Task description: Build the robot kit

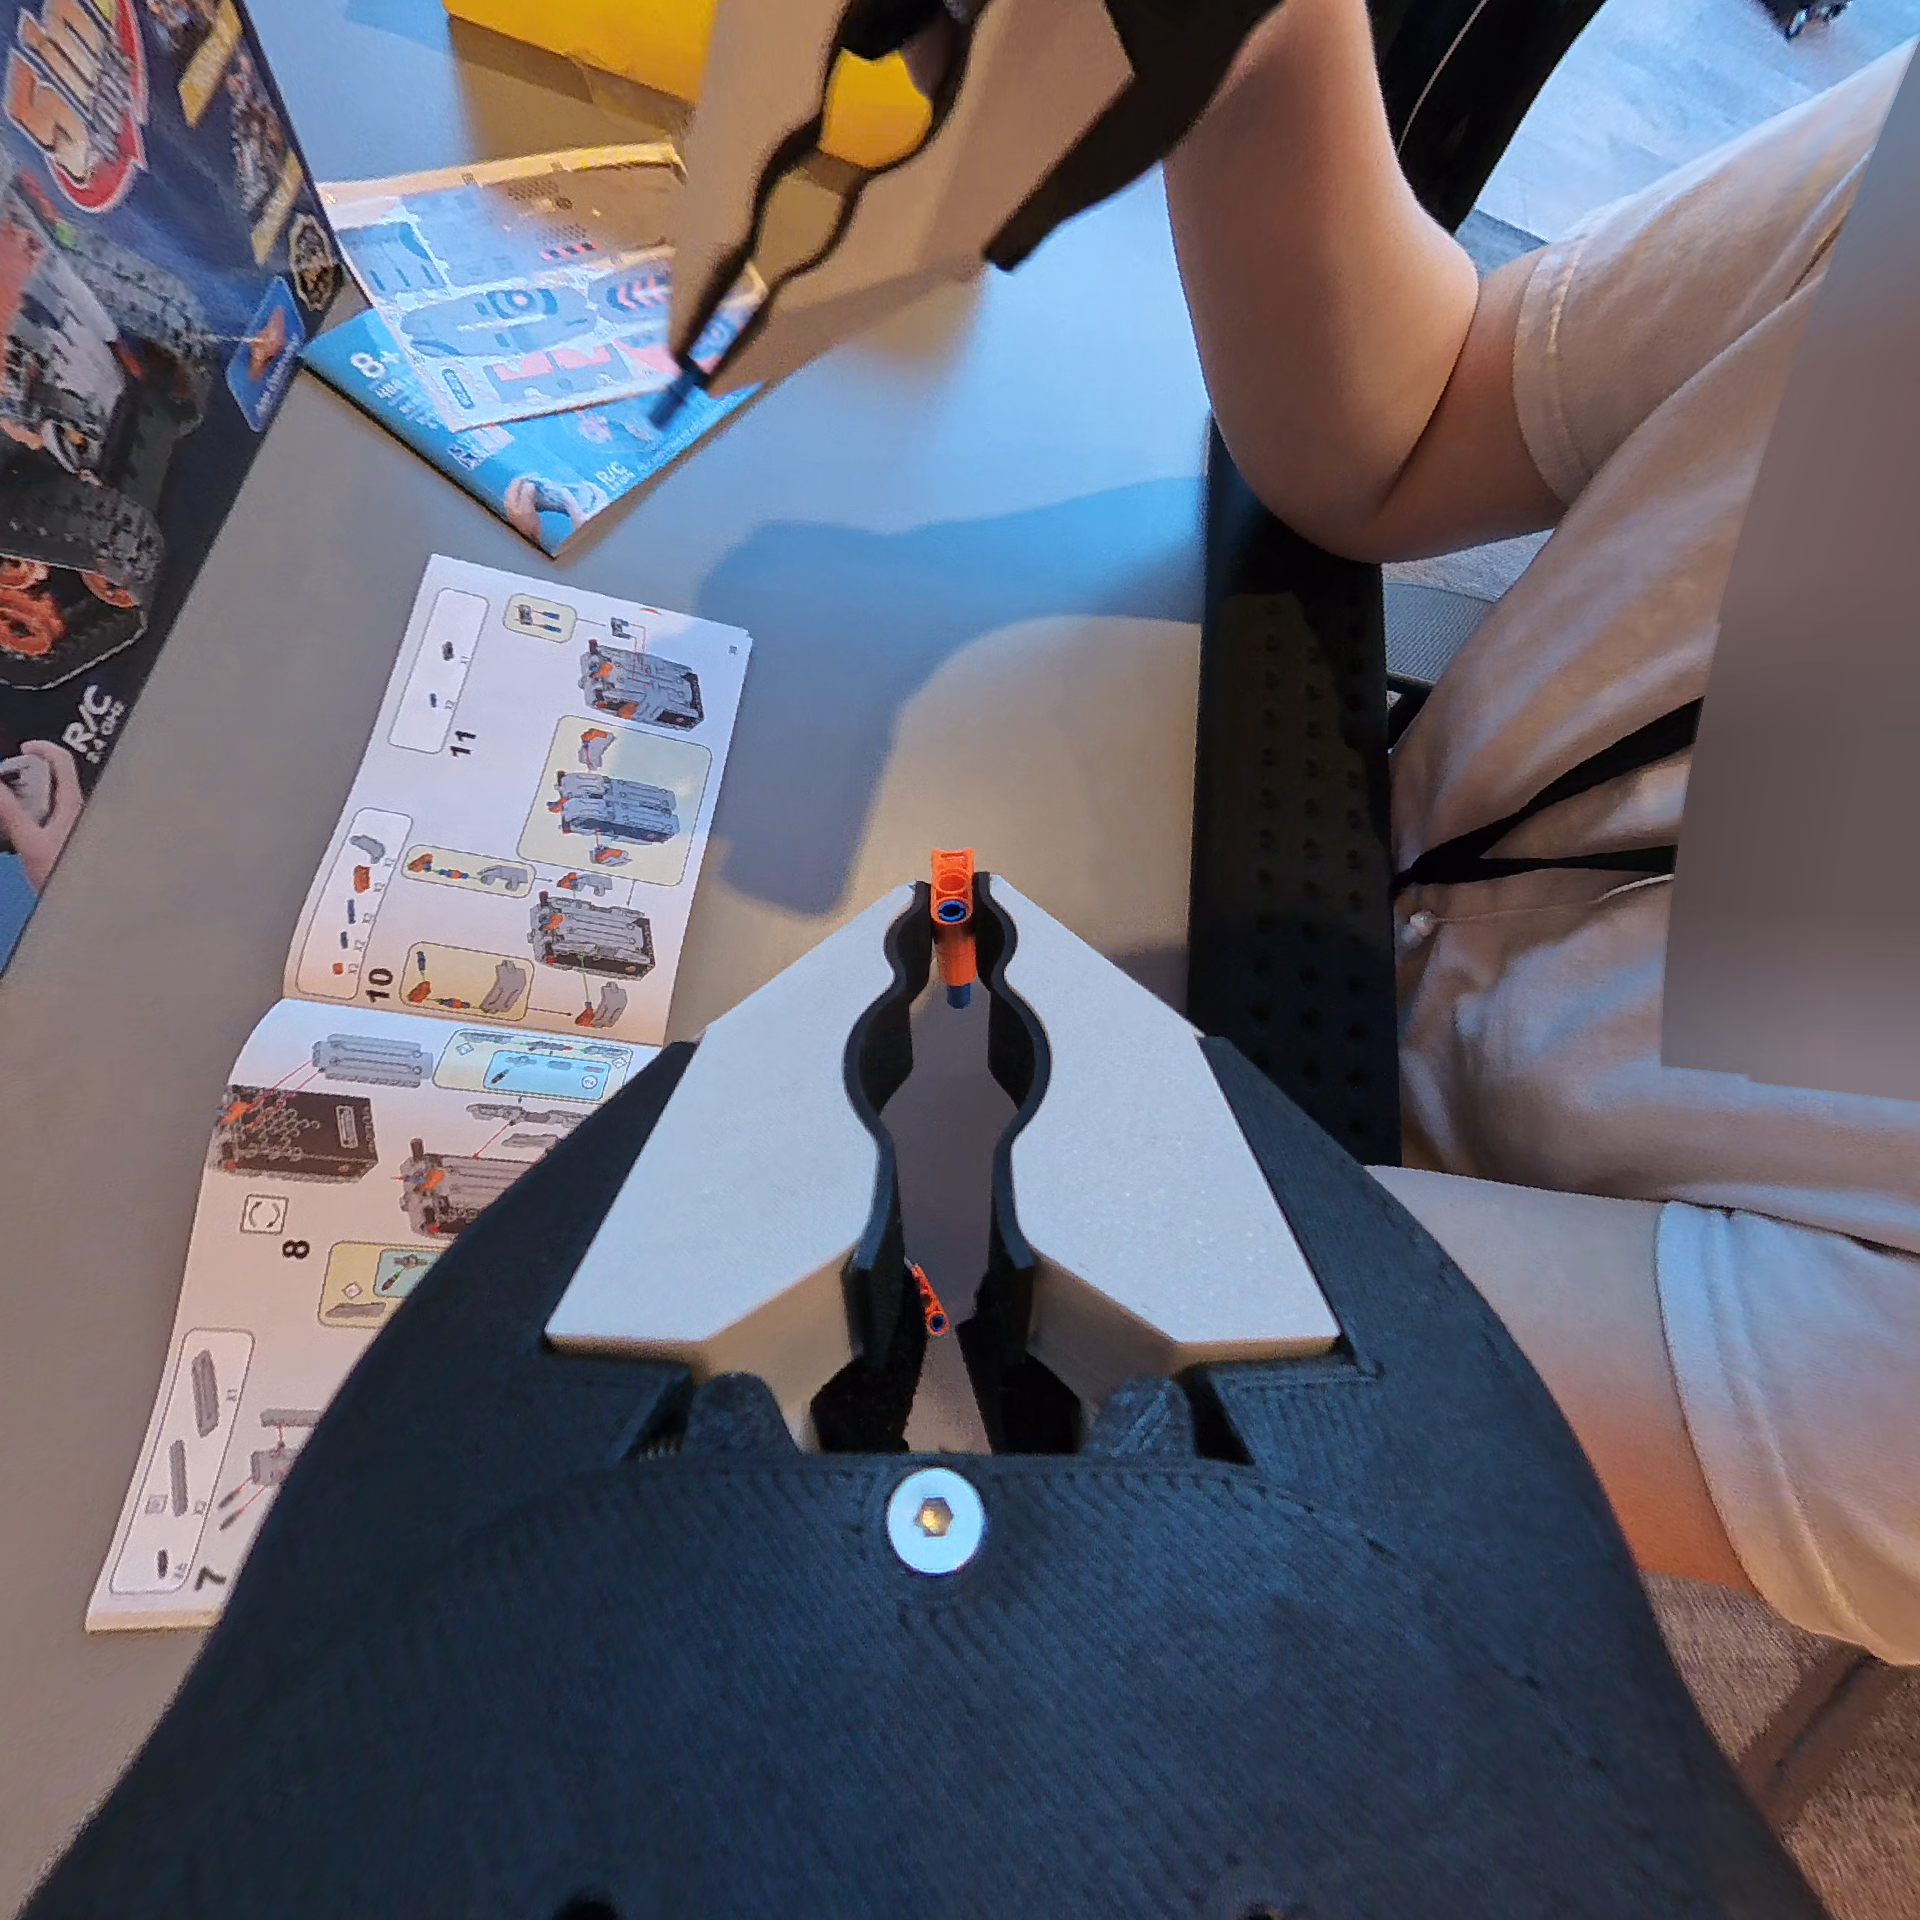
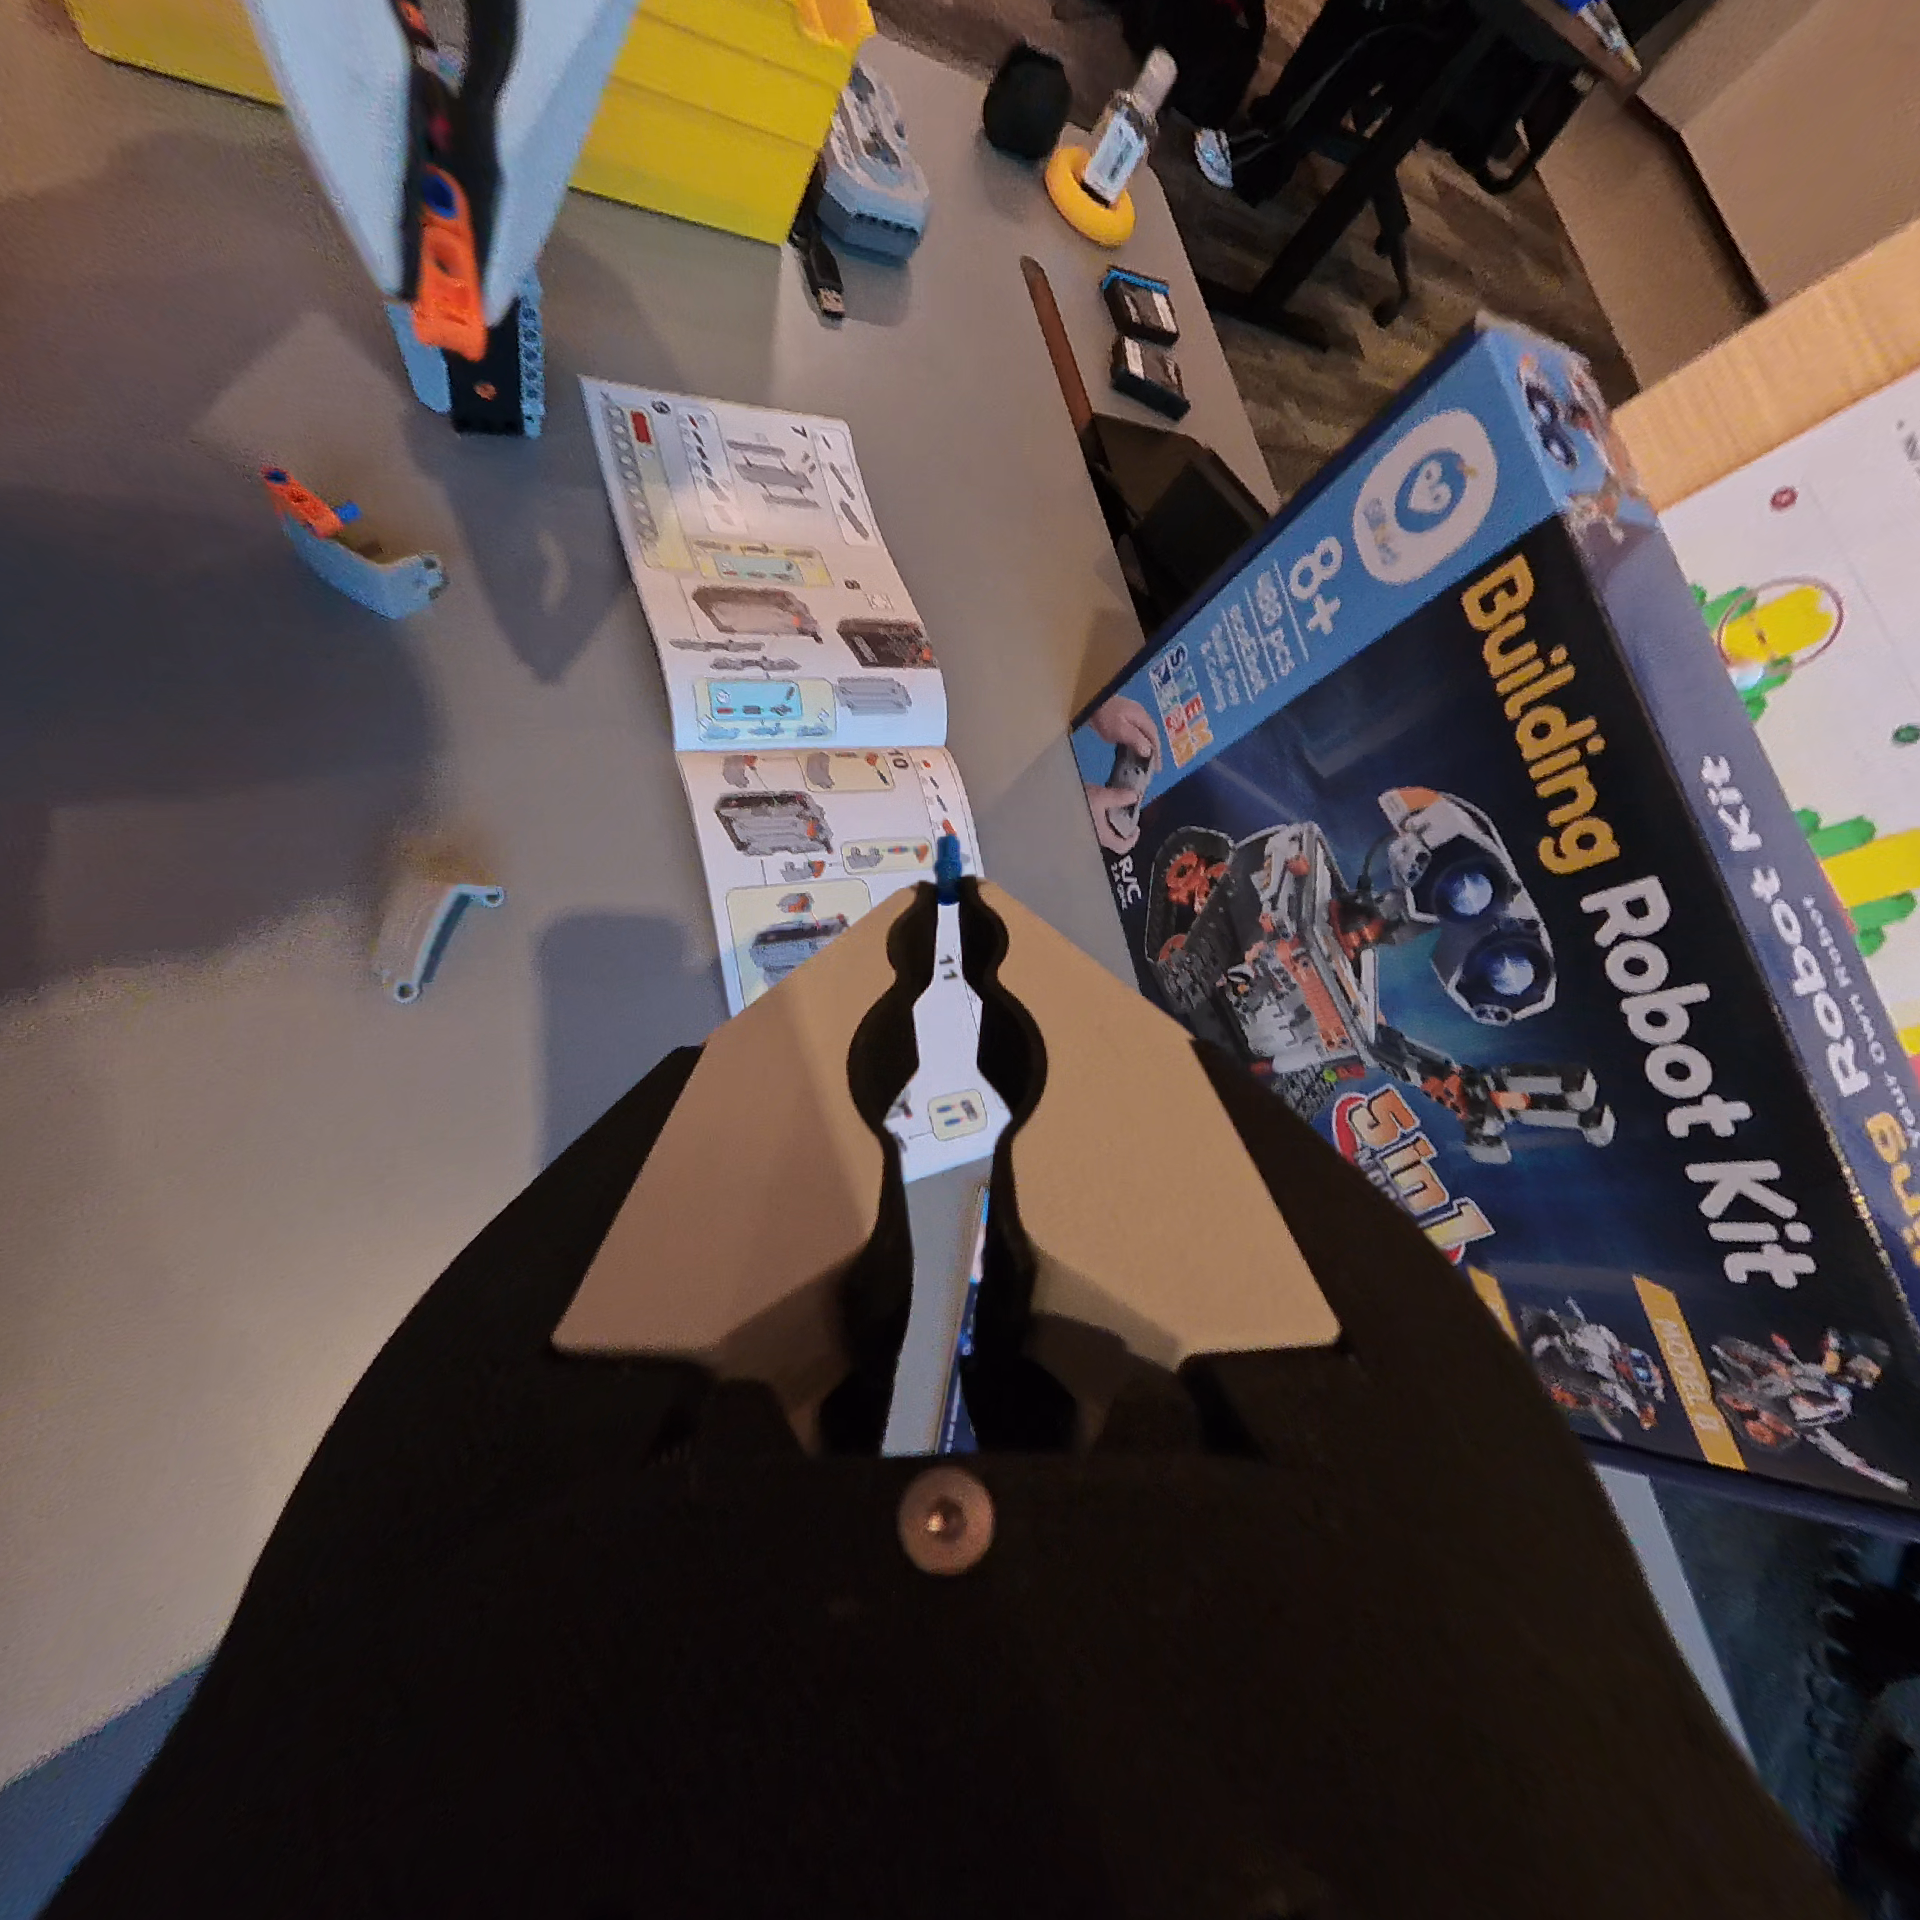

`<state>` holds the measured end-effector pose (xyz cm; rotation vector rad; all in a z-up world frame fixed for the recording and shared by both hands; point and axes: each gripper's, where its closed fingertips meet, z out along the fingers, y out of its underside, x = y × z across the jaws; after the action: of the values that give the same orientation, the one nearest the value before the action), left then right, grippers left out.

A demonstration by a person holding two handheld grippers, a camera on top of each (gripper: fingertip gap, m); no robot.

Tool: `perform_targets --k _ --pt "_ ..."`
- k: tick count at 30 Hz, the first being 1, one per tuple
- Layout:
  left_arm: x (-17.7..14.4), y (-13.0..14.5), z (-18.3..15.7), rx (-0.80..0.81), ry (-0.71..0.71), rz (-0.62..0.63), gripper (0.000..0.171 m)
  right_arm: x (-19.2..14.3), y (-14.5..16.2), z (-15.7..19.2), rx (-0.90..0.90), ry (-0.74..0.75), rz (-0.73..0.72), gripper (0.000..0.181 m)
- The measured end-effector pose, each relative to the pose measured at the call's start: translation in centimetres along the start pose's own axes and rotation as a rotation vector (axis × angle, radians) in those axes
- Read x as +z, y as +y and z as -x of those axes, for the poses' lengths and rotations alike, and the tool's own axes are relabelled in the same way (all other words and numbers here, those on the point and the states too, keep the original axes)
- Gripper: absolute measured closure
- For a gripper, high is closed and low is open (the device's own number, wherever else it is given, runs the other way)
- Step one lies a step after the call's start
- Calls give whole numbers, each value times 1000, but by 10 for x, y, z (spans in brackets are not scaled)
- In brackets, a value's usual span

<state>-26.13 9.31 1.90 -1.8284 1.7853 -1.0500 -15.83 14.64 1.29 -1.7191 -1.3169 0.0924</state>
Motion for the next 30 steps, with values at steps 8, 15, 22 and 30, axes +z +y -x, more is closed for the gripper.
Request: perform_targets --k 8,15,22,30 --pt "-13 -3 -3 -66 -98 -75 166 -5 -12 39 12 -26 -42 178" --pt "22 20 -22 -212 -118 -24 166 21 23 141 -35 -97 -51 178" --pt "59 63 -29 -641 -26 -306 166 49 27 162 -7 -72 -103 178" --pt "84 96 -29 -744 -140 -261 166 61 50 158 23 -36 -40 178"
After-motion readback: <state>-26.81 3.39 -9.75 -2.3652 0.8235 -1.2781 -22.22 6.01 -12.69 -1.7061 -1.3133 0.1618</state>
